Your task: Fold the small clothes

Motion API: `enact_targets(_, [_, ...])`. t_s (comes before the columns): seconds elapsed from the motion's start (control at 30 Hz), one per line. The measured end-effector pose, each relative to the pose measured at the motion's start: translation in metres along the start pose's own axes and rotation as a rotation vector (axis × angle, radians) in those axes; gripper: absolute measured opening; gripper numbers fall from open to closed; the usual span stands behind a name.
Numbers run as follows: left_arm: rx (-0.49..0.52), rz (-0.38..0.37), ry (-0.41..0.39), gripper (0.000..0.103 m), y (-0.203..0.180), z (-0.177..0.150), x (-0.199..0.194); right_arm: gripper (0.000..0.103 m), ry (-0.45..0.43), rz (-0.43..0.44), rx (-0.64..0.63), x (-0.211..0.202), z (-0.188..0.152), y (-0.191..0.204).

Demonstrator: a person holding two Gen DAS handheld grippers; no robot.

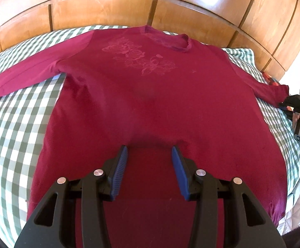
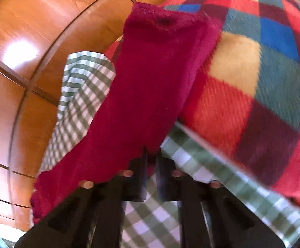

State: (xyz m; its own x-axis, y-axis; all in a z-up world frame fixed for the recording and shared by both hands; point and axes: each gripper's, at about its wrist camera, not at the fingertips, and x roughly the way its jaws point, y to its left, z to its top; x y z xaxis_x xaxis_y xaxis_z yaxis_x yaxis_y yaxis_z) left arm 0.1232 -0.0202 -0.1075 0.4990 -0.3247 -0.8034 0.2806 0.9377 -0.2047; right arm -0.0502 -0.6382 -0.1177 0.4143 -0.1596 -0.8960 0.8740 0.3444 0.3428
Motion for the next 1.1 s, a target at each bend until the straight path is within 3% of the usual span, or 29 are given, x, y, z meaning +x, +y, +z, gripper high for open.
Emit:
enact_targets(0.07, [-0.006,0.0,0.0,0.044,0.004,-0.004,-0.002,0.005,-0.014,-0.064,-0.034,-0.003,0.004,0.0])
enact_targets(0.17, [-0.025,-0.009,-0.001,0.044,0.012,-0.007,-0.007,0.007,0.004,-0.07,-0.057,0.0,0.004,-0.001])
enact_targets(0.27, [-0.092,-0.036,-0.022,0.044,0.03,-0.007,-0.024,0.03,0.006,0.01,-0.039,-0.011,-0.003,-0.001])
enact_targets(0.3, [-0.111,-0.039,-0.033,0.044,0.038,-0.008,-0.031,0.048,0.006,0.045,-0.049,-0.019,-0.009,0.001])
enact_targets(0.33, [-0.127,-0.038,-0.044,0.044,0.045,-0.01,-0.037,0.055,0.013,0.074,-0.083,-0.028,-0.019,0.004])
enact_targets(0.4, [-0.172,-0.02,-0.076,0.044,0.071,-0.014,-0.058,0.055,0.06,0.141,-0.158,-0.041,-0.042,0.014])
enact_targets(0.47, [-0.2,-0.01,-0.095,0.052,0.091,-0.02,-0.074,0.055,0.131,0.233,-0.221,-0.052,-0.07,0.022])
enact_targets(0.57, [-0.226,0.017,-0.117,0.057,0.118,-0.037,-0.097,0.055,0.266,0.368,-0.35,-0.068,-0.131,0.041])
enact_targets(0.63, [-0.254,-0.023,-0.089,0.057,0.132,-0.052,-0.102,0.055,0.357,0.438,-0.423,-0.075,-0.175,0.053])
enact_targets(0.7, [-0.278,-0.07,-0.055,0.057,0.139,-0.067,-0.103,0.055,0.43,0.463,-0.498,-0.083,-0.217,0.06])
enact_targets(0.8, [-0.262,-0.114,-0.02,0.057,0.137,-0.082,-0.097,0.055,0.458,0.442,-0.595,-0.096,-0.261,0.065])
enact_targets(0.87, [-0.254,-0.141,-0.005,0.045,0.134,-0.087,-0.093,0.044,0.451,0.415,-0.631,-0.102,-0.275,0.066])
enact_targets(0.93, [-0.237,-0.176,0.007,0.011,0.128,-0.09,-0.089,0.006,0.446,0.37,-0.669,-0.106,-0.285,0.066])
enact_targets(1.1, [-0.219,-0.249,-0.009,0.007,0.126,-0.095,-0.106,0.005,0.375,0.369,-0.687,-0.132,-0.276,0.067])
